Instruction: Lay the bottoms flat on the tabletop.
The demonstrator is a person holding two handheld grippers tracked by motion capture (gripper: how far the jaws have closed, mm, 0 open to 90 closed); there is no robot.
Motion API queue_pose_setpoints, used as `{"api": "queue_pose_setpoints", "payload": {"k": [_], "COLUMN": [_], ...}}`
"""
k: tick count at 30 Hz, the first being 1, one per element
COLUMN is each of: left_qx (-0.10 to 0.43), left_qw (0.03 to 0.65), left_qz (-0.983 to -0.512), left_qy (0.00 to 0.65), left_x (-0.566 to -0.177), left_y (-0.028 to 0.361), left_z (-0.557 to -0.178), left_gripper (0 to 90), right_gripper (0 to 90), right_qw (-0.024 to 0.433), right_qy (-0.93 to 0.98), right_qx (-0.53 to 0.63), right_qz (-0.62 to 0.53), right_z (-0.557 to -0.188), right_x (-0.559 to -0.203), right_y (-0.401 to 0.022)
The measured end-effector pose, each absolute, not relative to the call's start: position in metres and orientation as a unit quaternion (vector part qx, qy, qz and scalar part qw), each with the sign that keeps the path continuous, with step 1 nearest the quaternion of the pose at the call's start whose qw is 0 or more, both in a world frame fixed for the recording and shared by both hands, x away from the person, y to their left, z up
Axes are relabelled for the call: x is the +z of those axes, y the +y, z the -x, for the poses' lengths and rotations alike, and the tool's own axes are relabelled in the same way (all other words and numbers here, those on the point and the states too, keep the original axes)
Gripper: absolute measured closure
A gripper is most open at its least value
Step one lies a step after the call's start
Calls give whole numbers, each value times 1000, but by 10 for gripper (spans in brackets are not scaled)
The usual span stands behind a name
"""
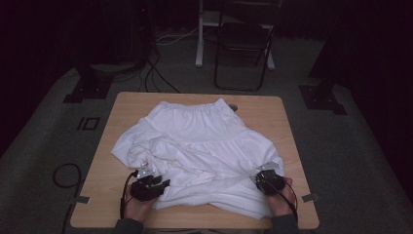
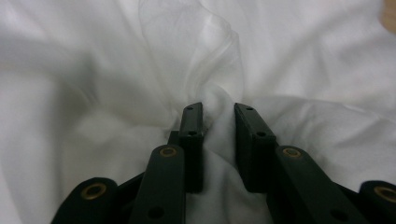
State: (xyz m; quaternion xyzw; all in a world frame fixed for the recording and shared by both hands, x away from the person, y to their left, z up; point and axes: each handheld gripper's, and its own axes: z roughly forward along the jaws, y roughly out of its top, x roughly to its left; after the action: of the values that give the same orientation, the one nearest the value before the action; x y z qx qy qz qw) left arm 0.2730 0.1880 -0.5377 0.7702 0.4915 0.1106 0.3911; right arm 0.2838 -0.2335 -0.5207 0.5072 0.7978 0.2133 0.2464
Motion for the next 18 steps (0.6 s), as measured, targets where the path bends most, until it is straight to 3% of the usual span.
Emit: {"api": "queue_pose_setpoints", "payload": {"k": [8,18], "left_qx": [110,112], "left_qw": [391,394], "left_qz": [-774,-771], "left_qy": [485,488], "left_x": [-538,-538], "left_y": [186,189], "left_z": [-267,-265], "left_gripper": [591,578], "right_gripper": [741,728], "right_qw": [255,268], "right_qy": [766,731], "right_qx": [216,207], "right_qz": [-550,-593], "right_z": [-235,-202], "right_x": [-523,-522], "right_y": [-276,-310]}}
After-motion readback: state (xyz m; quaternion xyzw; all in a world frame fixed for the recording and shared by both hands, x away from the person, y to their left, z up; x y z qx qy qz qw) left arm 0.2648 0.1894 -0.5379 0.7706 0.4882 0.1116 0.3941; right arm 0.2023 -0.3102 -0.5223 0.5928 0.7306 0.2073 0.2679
